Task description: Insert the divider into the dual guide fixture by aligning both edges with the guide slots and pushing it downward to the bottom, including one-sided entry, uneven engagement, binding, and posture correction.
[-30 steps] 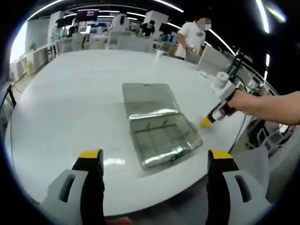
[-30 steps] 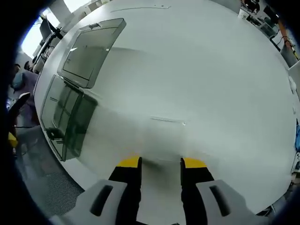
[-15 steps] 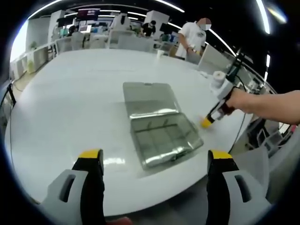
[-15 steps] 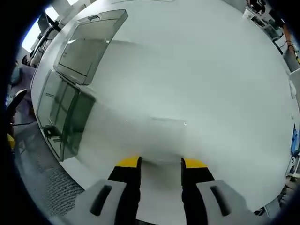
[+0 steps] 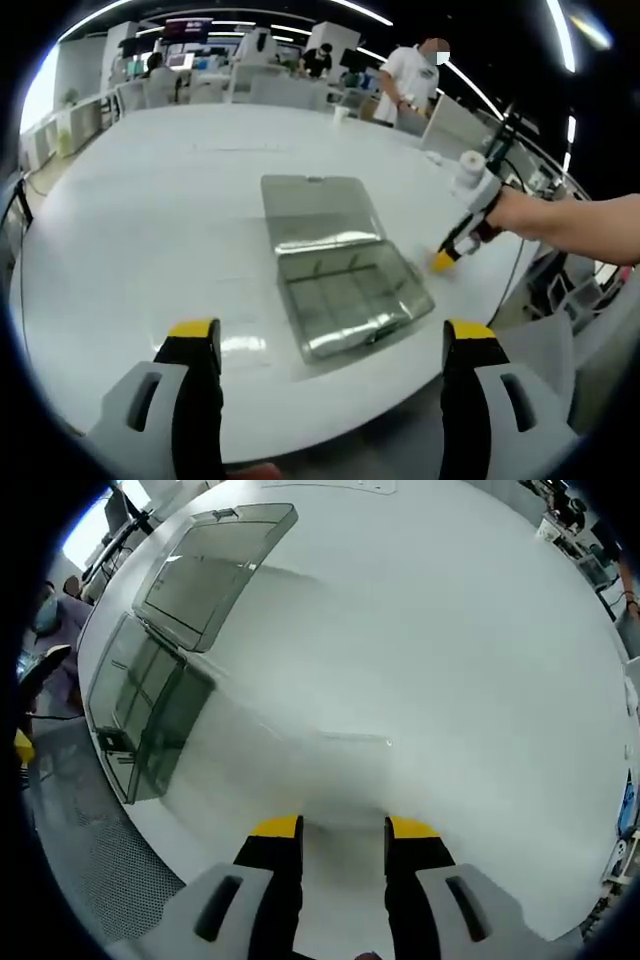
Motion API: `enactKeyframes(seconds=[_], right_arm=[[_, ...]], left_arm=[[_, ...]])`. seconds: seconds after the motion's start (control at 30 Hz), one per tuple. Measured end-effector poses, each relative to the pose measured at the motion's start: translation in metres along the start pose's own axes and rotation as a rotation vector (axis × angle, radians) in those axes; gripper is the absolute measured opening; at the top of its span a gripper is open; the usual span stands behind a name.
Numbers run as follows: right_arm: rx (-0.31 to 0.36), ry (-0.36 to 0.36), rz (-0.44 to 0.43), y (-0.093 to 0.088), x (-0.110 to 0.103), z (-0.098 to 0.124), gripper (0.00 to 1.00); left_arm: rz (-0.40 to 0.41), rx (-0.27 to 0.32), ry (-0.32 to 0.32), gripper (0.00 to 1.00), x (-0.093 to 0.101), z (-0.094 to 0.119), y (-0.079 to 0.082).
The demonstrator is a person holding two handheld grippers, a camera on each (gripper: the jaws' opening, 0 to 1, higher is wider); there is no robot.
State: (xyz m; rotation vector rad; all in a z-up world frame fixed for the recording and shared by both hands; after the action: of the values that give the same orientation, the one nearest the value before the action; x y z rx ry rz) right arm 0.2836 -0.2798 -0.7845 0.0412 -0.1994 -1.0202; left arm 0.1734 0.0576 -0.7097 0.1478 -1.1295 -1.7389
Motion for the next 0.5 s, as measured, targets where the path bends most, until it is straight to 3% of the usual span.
enactKeyframes(seconds=[0.5], right_arm=[[0.027,0.012,0.058,-0.003,-0.006,0.014,0.27]], left_arm=[[-0.002,-0.011,-0.028,0.88,0.003,-0.006,0.001]])
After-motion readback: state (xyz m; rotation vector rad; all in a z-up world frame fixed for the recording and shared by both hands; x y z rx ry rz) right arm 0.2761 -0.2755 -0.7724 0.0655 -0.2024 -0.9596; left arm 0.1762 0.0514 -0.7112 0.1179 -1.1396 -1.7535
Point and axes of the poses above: the point that each gripper's makers call its tool centre point, and the gripper's own axes: z roughly backward along the fingers, x roughly to its right, y roughly out of its top, the point moved 9 cm from there along z, roughly backward along the fingers, and after that the axes turned 10 degrees about -y, right-handed, at the moved point
